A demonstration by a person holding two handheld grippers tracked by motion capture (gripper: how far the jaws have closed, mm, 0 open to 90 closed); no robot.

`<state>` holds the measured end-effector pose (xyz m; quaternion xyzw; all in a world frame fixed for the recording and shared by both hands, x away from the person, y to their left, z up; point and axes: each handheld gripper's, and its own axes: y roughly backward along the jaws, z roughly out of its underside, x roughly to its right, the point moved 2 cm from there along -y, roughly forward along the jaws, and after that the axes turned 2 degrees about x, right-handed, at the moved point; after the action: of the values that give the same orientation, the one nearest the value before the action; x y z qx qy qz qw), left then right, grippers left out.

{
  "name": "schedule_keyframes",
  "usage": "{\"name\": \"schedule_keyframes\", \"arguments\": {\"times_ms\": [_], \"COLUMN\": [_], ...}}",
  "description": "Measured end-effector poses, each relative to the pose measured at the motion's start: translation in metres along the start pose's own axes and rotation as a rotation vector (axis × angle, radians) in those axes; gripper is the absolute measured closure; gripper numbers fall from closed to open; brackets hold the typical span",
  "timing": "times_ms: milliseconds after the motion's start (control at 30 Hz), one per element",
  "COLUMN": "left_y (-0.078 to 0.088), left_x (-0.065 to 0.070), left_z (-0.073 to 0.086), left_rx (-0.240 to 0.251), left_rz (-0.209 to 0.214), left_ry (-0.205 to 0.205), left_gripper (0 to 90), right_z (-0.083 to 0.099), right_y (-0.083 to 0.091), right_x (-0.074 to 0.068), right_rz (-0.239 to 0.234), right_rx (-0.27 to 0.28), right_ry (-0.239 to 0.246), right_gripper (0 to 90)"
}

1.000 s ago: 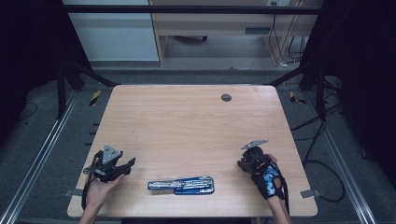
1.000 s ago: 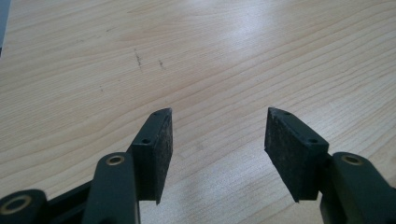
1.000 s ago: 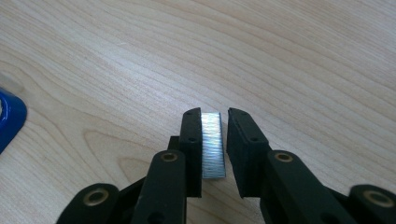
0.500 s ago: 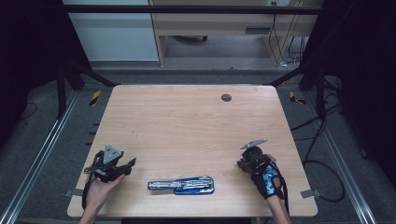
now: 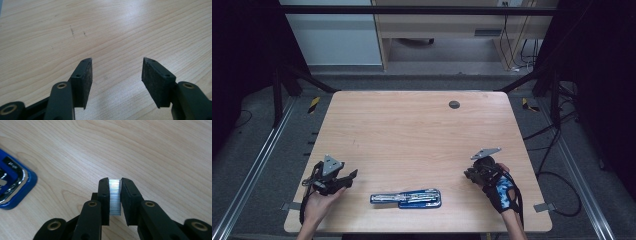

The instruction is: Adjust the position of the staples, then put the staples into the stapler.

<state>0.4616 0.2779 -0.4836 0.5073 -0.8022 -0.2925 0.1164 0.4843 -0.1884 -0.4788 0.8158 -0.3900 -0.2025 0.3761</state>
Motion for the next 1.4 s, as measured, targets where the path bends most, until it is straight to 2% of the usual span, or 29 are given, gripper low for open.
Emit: {"name": "schedule_keyframes", "arguments": {"times_ms": [167, 200, 433, 600, 767, 1000, 1067, 1167, 1300, 1400], "left_y": [0.0, 0.0, -0.001, 0.0, -0.001, -0.002, -0.003, -0.003, -0.003, -0.003], "left_x": [0.0, 0.0, 0.0, -0.001, -0.001, 0.0, 0.001, 0.001, 0.001, 0.002], "left_z": [0.0, 0.0, 0.0, -0.002, -0.001, -0.001, 0.0, -0.001, -0.001, -0.001], "left_rx": [0.0, -0.001, 0.005, 0.012, 0.003, -0.004, -0.004, -0.004, -0.007, -0.009], "left_rz": [0.005, 0.007, 0.015, 0.013, 0.018, 0.027, 0.028, 0.031, 0.033, 0.034], "left_ry": [-0.001, -0.005, -0.003, -0.004, 0.001, -0.008, -0.008, -0.009, -0.012, -0.018], "left_gripper": [42.2, 42.2, 42.2, 42.1, 42.2, 42.0, 41.9, 41.9, 41.8, 41.8], "right_z": [-0.005, -0.005, -0.013, -0.017, -0.026, -0.036, -0.039, -0.041, -0.045, -0.048], "right_y": [0.008, 0.009, 0.022, 0.027, 0.031, 0.033, 0.033, 0.033, 0.034, 0.035], "right_x": [-0.003, -0.004, -0.007, -0.013, -0.017, -0.027, -0.029, -0.031, -0.037, -0.042], "right_rz": [-0.019, -0.028, -0.063, -0.09, -0.11, -0.163, -0.187, -0.218, -0.264, -0.274], "right_rx": [0.023, 0.025, 0.055, 0.056, 0.055, 0.059, 0.069, 0.067, 0.062, 0.039], "right_ry": [0.055, 0.049, 0.117, 0.175, 0.204, 0.263, 0.292, 0.309, 0.364, 0.401], "right_gripper": [78.2, 78.2, 78.2, 78.2, 78.2, 78.2, 78.2, 78.2, 78.2, 78.2]}}
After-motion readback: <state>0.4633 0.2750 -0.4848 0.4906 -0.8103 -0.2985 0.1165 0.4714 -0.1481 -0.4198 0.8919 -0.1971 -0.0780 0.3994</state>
